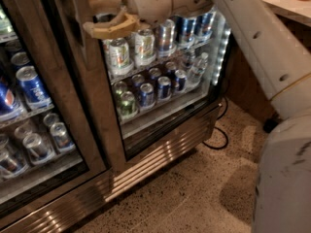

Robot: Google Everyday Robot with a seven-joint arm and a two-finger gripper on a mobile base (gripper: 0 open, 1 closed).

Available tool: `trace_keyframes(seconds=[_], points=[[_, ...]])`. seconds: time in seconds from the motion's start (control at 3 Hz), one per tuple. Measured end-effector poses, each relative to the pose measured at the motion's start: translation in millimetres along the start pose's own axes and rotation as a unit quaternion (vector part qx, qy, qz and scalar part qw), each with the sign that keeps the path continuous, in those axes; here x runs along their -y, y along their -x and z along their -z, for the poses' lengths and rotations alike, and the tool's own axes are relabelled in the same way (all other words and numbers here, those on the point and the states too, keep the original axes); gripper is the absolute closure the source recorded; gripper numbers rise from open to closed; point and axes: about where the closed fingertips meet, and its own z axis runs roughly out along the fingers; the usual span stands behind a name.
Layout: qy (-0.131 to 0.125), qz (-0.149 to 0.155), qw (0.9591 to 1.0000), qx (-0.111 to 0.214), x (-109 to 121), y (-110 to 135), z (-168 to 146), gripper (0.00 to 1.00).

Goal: Open right fridge door

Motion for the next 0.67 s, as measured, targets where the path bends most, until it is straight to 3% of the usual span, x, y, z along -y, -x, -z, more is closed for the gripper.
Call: trace_keyframes(seconds=[0.67], points=[[0.000,0.000,1.0000,0.000,-0.3,-0.2,2.9,1.00]])
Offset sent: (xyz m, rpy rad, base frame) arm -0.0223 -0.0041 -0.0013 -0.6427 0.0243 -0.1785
